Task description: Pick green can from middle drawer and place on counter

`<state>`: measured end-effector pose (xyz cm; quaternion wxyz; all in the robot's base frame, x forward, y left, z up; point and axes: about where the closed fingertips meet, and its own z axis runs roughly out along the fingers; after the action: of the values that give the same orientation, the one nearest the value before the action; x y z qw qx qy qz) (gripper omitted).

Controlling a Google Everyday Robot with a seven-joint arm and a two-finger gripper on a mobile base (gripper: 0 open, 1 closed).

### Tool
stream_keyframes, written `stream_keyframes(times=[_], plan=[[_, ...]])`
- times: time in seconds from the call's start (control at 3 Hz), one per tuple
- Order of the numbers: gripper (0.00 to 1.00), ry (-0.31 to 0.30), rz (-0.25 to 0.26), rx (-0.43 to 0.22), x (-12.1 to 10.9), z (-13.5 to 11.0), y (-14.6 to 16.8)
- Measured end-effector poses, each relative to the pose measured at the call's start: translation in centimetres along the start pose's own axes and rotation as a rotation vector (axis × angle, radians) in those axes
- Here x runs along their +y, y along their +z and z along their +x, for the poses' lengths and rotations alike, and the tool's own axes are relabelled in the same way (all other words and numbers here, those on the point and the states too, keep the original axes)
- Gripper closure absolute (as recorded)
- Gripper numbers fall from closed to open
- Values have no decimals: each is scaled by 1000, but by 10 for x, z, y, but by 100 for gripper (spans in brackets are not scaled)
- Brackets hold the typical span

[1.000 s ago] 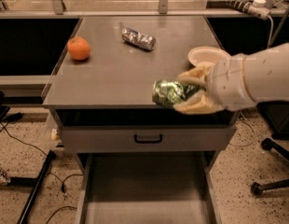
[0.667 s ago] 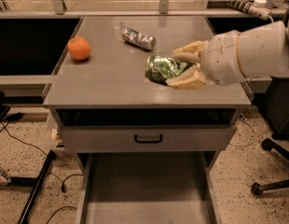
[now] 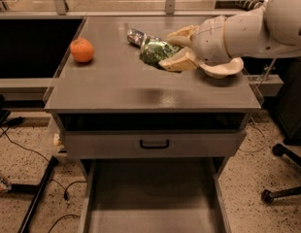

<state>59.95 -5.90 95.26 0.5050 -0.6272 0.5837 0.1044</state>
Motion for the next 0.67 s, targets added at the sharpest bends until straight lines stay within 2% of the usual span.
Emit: stream_keyframes(times=[0.33, 0.67], plan=[[100, 51, -9, 13, -17, 26, 25], [100, 91, -20, 37, -24, 52, 44]])
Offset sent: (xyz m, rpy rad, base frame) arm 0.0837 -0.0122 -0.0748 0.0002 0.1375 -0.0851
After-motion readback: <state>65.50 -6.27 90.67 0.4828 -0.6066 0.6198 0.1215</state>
